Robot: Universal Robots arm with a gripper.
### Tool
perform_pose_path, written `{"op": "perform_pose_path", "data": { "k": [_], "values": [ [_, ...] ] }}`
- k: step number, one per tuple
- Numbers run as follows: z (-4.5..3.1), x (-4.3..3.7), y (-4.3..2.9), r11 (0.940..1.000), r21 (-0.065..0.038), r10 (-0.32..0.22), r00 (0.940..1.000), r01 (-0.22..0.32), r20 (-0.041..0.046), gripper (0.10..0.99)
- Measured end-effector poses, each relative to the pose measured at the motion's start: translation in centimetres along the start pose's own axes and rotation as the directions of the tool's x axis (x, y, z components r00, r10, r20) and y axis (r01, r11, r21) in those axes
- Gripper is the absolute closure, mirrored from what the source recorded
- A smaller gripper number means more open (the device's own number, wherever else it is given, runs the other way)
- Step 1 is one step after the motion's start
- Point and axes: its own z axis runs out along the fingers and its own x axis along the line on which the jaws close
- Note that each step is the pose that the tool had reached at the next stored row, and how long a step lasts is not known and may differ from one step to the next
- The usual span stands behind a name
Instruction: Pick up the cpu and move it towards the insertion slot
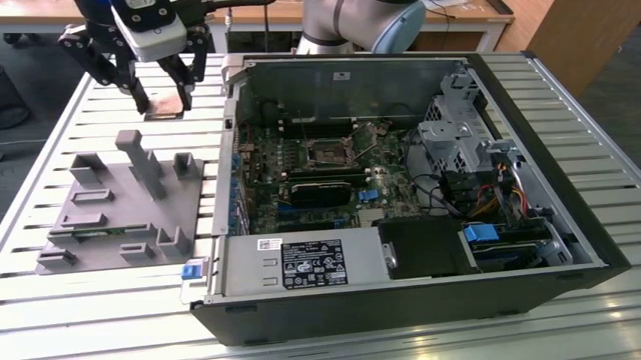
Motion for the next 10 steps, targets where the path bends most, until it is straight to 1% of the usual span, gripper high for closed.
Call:
{"op": "perform_pose_path", "data": {
  "k": [10],
  "values": [
    [0.01, -1.03, 0.26, 1.0000, 0.000, 0.000, 1.0000, 0.000, 0.0001, 0.545]
  ]
}}
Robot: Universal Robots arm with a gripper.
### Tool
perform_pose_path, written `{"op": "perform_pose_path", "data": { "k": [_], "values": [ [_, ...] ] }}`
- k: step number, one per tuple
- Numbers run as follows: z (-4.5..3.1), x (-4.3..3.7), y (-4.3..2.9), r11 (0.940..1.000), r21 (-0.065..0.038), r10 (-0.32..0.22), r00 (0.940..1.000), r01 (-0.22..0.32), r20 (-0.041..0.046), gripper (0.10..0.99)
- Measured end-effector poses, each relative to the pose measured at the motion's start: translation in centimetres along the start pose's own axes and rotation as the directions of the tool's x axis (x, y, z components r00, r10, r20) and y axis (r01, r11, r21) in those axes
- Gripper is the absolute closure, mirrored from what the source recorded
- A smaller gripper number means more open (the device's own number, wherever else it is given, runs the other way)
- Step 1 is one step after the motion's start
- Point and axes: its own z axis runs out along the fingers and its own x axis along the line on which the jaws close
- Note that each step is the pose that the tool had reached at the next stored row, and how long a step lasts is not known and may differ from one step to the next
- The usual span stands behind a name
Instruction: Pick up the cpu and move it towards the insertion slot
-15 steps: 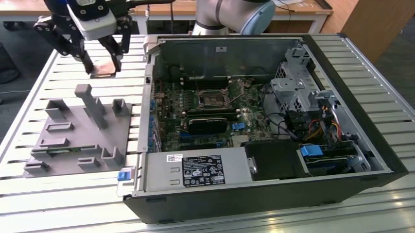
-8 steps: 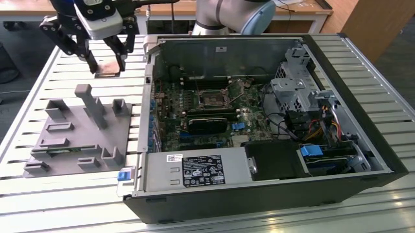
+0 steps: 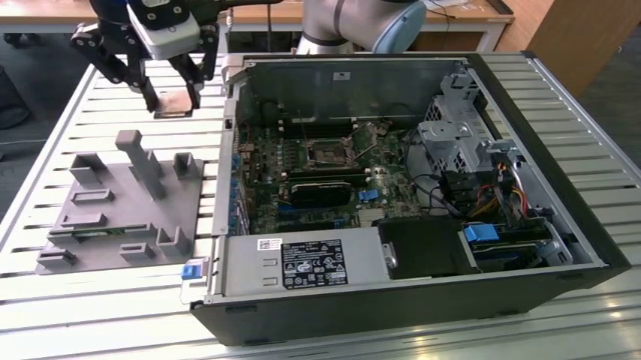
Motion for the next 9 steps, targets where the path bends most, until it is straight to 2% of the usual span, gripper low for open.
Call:
{"op": "perform_pose_path", "data": {
  "k": [9],
  "values": [
    [0.01, -1.00, 0.30, 1.0000, 0.000, 0.000, 1.0000, 0.000, 0.0000, 0.545]
  ]
}}
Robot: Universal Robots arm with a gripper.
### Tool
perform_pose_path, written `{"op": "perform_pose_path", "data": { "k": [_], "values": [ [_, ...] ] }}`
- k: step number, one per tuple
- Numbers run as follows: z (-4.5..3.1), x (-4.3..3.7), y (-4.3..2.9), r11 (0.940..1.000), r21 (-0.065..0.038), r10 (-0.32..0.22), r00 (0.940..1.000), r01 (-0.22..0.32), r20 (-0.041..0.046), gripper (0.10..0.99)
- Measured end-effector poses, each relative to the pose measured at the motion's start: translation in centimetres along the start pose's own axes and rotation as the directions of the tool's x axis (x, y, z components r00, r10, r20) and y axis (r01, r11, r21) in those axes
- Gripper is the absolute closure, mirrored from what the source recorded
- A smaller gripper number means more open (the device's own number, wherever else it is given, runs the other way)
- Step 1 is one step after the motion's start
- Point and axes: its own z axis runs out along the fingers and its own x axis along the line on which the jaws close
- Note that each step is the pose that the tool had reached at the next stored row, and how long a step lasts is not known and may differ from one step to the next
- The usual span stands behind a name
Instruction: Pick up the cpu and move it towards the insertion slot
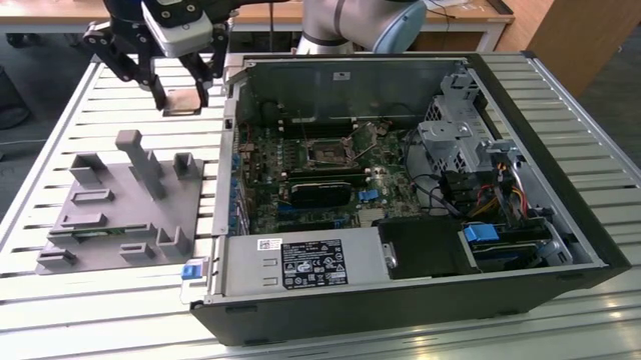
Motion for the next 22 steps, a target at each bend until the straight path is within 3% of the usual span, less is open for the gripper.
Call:
{"op": "perform_pose_path", "data": {
  "k": [22],
  "values": [
    [0.03, -2.72, 0.94, 1.0000, 0.000, 0.000, 1.0000, 0.000, 0.0000, 0.545]
  ]
}}
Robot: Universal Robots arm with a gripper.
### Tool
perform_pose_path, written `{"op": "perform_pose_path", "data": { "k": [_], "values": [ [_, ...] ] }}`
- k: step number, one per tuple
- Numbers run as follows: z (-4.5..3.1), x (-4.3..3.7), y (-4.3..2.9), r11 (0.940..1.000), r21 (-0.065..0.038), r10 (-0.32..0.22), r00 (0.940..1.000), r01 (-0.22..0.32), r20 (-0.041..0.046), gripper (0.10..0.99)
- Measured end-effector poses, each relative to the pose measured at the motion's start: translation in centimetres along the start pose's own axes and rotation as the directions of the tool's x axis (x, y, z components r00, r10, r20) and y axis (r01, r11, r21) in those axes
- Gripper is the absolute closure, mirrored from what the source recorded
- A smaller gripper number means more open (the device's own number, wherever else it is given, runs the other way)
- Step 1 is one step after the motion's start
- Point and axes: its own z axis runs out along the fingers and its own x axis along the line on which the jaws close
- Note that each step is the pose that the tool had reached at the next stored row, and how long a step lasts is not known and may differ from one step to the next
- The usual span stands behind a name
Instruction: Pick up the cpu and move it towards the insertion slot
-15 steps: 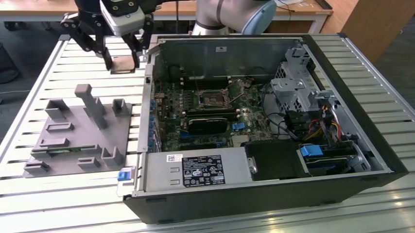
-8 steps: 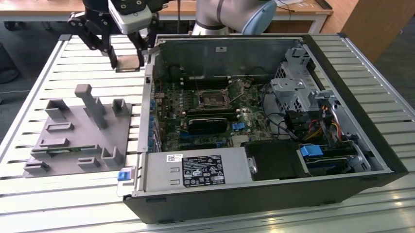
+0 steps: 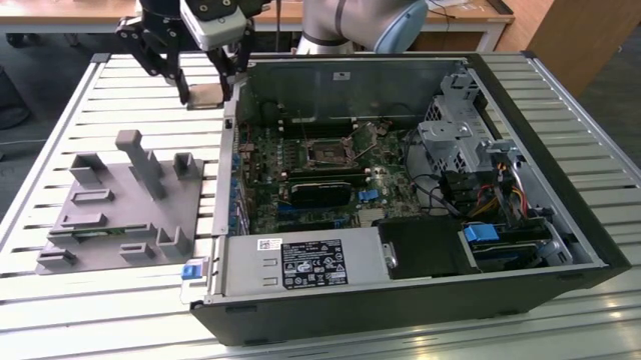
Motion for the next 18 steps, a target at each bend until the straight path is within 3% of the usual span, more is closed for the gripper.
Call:
{"op": "perform_pose_path", "data": {
  "k": [18],
  "values": [
    [0.02, -2.15, 0.62, 1.0000, 0.000, 0.000, 1.0000, 0.000, 0.0000, 0.545]
  ]
}}
